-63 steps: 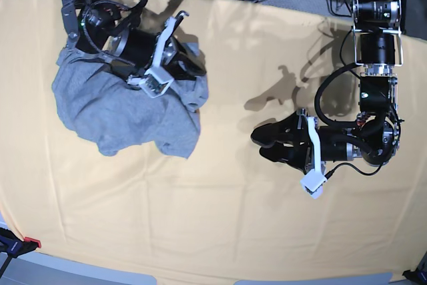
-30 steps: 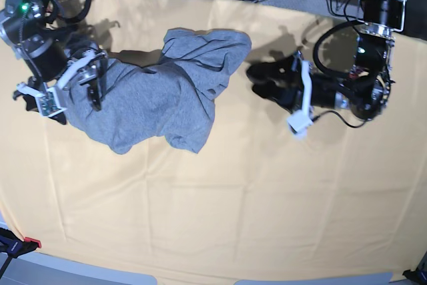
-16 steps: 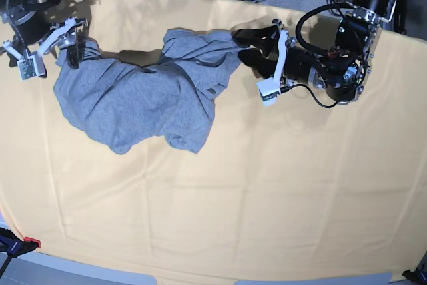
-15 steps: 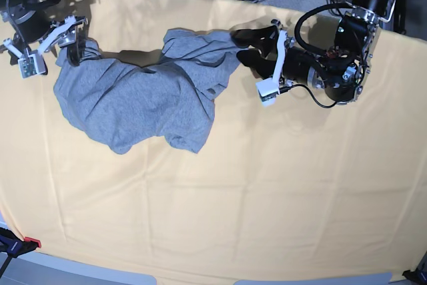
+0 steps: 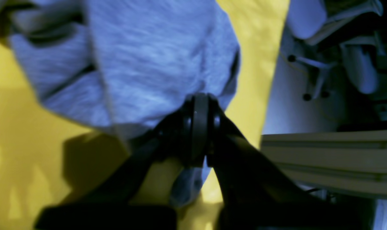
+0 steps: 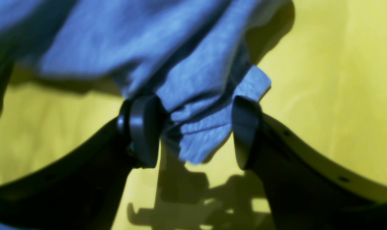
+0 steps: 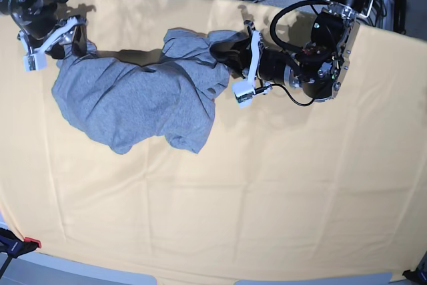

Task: Layout the t-shirt on the table in an organized manner, then fold the t-shirt properly
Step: 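Grasp the t-shirt's other end with the left gripper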

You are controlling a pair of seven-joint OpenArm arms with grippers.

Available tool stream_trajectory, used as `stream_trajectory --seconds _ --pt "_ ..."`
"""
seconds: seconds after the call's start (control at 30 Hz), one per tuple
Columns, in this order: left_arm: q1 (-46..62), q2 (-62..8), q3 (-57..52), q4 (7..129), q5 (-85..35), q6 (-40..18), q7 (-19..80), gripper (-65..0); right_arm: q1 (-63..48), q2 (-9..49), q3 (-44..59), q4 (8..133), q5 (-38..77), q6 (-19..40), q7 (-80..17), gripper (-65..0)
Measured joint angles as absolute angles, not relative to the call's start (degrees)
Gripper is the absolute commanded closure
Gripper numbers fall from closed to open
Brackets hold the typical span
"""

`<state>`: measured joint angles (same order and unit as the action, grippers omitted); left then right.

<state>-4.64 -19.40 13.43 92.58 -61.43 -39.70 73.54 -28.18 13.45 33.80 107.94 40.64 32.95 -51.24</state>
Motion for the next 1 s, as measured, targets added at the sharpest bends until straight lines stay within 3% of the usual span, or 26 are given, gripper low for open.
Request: stream_trajectory --seconds 0.17,0.2,0.3,0.33,0.7,1.0 --pt "-4.62 -19.40 13.43 92.58 -61.52 -39.70 73.54 0.0 -25.52 13.47 33.82 104.64 42.11 35.18 -51.27 -32.1" --pt "-4.62 -19.38 13.45 92.58 -61.49 -39.70 73.52 0.0 -25.32 13.47 33.82 104.62 42.30 35.83 -51.31 -27.8" --pt "-4.60 -19.40 13.43 92.58 -60.01 -39.70 73.49 0.0 -24.32 13.47 33.80 104.57 42.37 37.12 -51.37 -3.8" --pt "-4.60 -19.40 13.43 92.58 -58.92 -39.70 73.52 0.0 -24.23 13.52 33.80 104.57 42.52 37.45 -51.33 0.0" --pt "-10.37 -27.97 6.96 92.60 -58.57 -39.68 74.08 0.0 -24.36 20.21 37.30 112.79 42.50 37.91 -52.21 0.0" --pt "-20.38 -38.39 -0.43 92.82 -69.08 -39.70 74.37 0.0 -24.38 26.22 43.70 121.40 42.78 36.23 -53.65 0.0"
